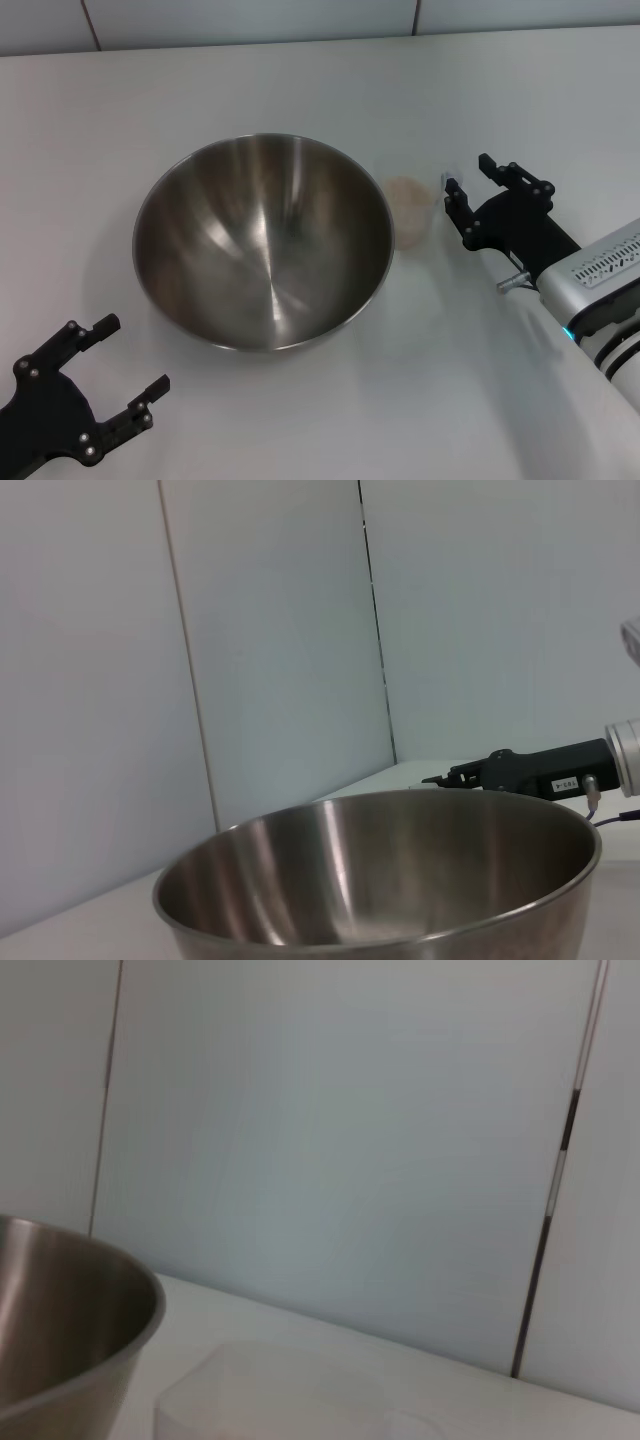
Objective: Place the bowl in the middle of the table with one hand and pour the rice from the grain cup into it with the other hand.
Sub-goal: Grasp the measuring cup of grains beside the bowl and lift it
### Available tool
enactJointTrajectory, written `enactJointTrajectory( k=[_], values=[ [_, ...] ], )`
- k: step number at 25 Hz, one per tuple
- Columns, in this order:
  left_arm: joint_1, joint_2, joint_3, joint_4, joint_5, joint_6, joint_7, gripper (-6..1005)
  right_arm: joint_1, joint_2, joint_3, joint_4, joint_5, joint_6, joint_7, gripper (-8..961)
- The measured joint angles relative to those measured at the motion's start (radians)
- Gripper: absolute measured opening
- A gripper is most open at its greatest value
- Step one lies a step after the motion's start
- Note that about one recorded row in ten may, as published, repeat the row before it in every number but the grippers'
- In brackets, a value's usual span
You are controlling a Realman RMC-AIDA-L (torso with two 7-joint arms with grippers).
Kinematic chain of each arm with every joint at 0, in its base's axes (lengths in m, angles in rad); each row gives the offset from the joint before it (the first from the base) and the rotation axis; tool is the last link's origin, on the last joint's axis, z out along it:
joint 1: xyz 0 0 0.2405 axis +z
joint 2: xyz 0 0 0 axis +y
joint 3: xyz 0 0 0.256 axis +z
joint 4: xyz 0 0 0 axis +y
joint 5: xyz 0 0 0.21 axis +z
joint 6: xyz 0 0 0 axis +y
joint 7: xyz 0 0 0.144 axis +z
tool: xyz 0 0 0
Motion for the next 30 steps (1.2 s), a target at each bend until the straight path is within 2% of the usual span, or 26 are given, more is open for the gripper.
enactJointTrajectory(
  k=[13,20,24,30],
  values=[
    [-0.002,0.001,0.0,0.0,0.0,0.001,-0.005,797,0.01,0.0,0.0,0.008,0.002,0.009,-0.004,117],
    [-0.003,0.001,0.0,0.0,0.001,-0.001,-0.013,797,0.003,0.0,0.0,0.007,0.003,-0.029,-0.005,49],
    [-0.003,0.001,0.0,0.0,0.001,-0.001,-0.014,798,-0.017,0.0,0.0,0.011,0.017,-0.11,-0.005,10],
    [-0.003,0.003,0.0,0.0,0.006,0.003,-0.015,798,-0.045,0.0,-0.003,0.015,0.029,-0.255,-0.005,10]
  ],
)
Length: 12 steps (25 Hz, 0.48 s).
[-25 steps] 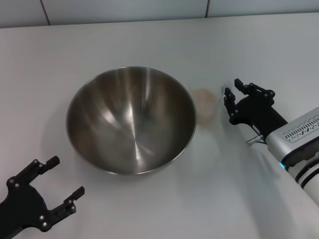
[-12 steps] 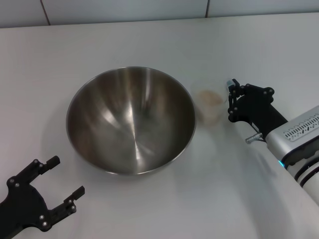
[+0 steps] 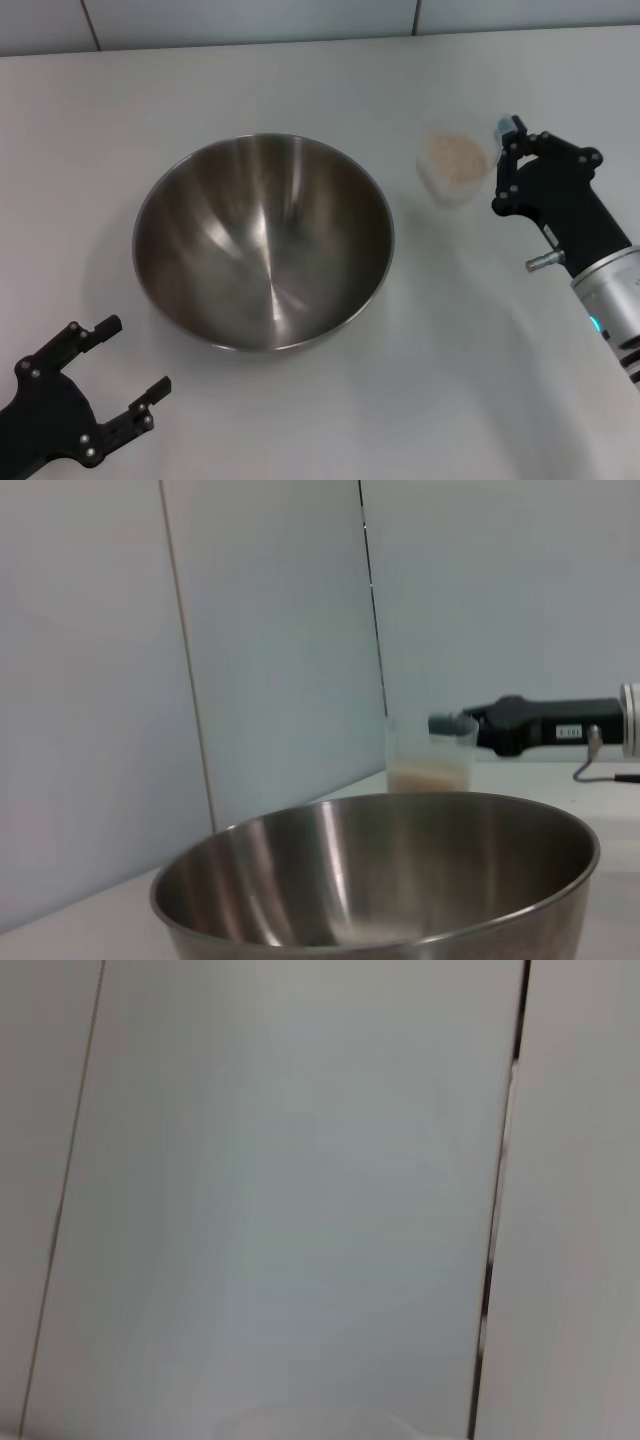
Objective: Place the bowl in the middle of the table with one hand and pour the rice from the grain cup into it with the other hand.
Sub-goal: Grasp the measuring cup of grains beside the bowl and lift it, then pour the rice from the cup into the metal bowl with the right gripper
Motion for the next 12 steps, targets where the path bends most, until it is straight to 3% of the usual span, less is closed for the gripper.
enactJointTrajectory(
  k=[7,12],
  values=[
    [-0.006,0.0,-0.001,0.0,0.021,-0.004,-0.013,797,0.004,0.0,-0.045,0.023,-0.007,-0.147,-0.034,11],
    [-0.008,-0.001,0.0,0.0,0.022,-0.005,-0.014,797,0.032,0.0,-0.138,0.076,-0.008,-0.203,-0.25,11]
  ],
)
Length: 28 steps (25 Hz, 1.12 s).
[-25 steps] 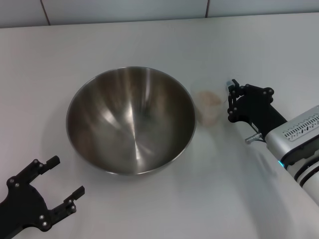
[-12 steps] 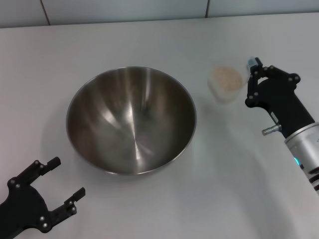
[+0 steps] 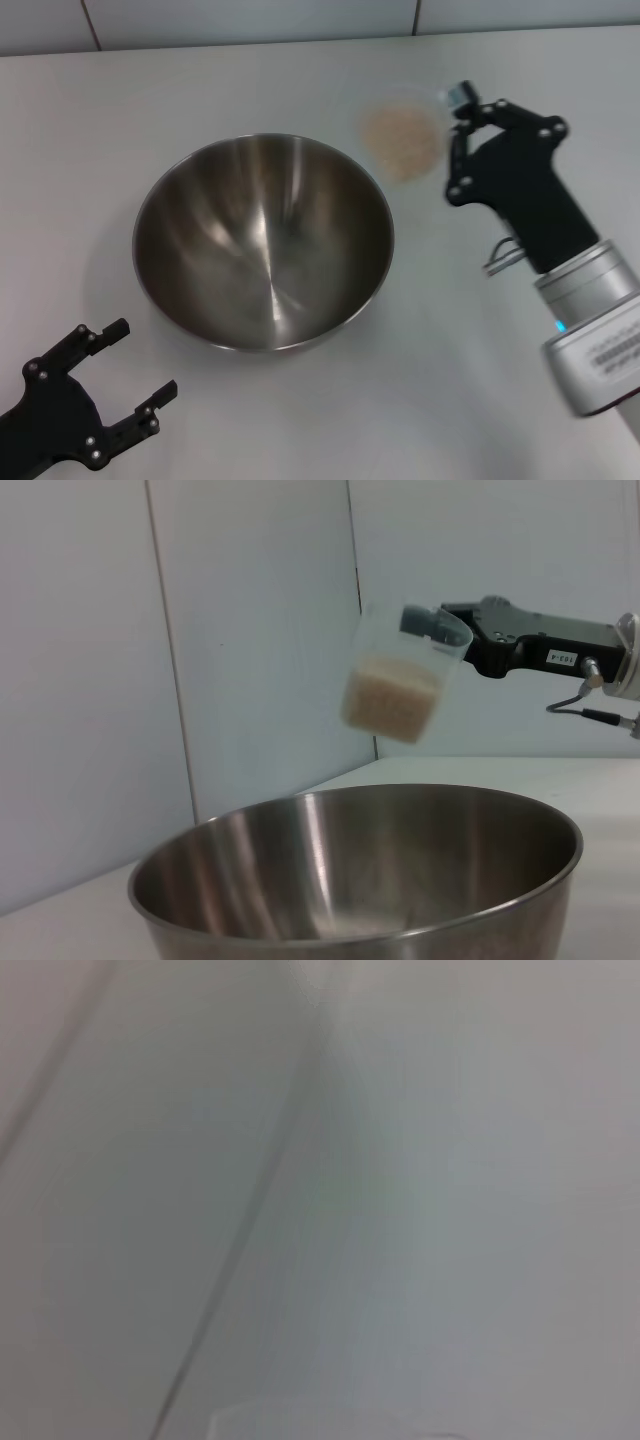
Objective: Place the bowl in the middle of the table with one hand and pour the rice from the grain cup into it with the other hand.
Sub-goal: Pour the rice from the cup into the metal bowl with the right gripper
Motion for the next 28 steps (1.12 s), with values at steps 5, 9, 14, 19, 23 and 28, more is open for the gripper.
enactJointTrajectory(
  k=[5,9,14,19,23,28],
  values=[
    [-0.003,0.0,0.0,0.0,0.0,0.0,0.0,797,0.026,0.0,-0.087,0.082,-0.001,0.003,-0.393,11],
    [-0.004,-0.001,0.0,0.0,0.0,0.0,0.0,797,0.041,0.0,-0.143,0.129,-0.001,0.017,-0.745,10],
    [-0.012,-0.001,0.0,0.0,-0.001,0.0,0.0,797,0.046,0.0,-0.151,0.154,-0.001,0.054,-1.0,10],
    [-0.015,-0.001,0.0,0.0,0.0,0.0,-0.009,797,0.055,0.0,-0.149,0.169,-0.06,0.097,-1.212,10],
    [-0.015,-0.001,0.0,0.0,0.0,-0.001,-0.012,797,0.058,0.0,-0.144,0.169,-0.1,0.125,-1.3,10],
    [-0.015,-0.002,0.0,0.0,0.001,-0.001,-0.012,798,0.065,0.0,-0.142,0.171,-0.116,0.174,-1.484,10]
  ],
)
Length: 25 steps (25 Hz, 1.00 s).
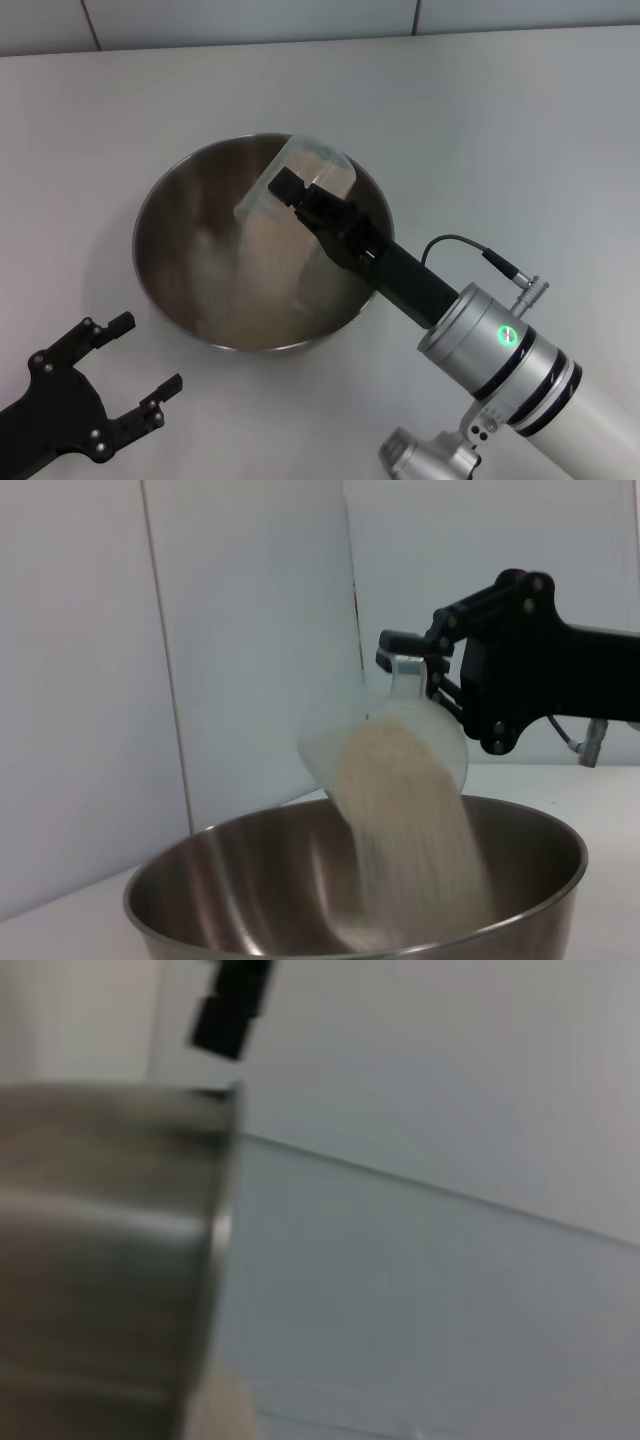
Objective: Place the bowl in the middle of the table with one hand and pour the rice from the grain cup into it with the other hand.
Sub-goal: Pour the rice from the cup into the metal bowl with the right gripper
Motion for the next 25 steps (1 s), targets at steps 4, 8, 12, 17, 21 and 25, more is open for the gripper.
enactJointTrajectory(
  k=[4,8,12,17,21,25],
  values=[
    [-0.001,0.0,0.0,0.0,0.0,-0.001,0.0,798,0.0,0.0,0.0,0.008,0.005,0.014,-0.144,10],
    [-0.003,-0.001,0.005,0.0,0.0,-0.002,-0.001,798,0.0,0.0,-0.001,0.012,0.002,0.015,-0.244,10],
    [-0.008,-0.001,0.013,0.0,0.0,-0.003,-0.009,798,0.0,0.0,-0.008,0.02,-0.001,0.021,-0.362,11],
    [-0.011,0.001,0.014,0.0,0.0,-0.003,-0.011,798,0.0,0.0,-0.009,0.026,-0.002,0.058,-0.514,11],
    [-0.011,0.001,0.018,0.0,0.0,-0.003,-0.013,798,0.0,0.0,-0.009,0.032,-0.013,0.079,-0.58,11],
    [-0.012,0.001,0.022,0.0,0.0,-0.003,-0.014,798,0.004,0.0,-0.009,0.038,-0.036,0.089,-0.587,11]
  ],
)
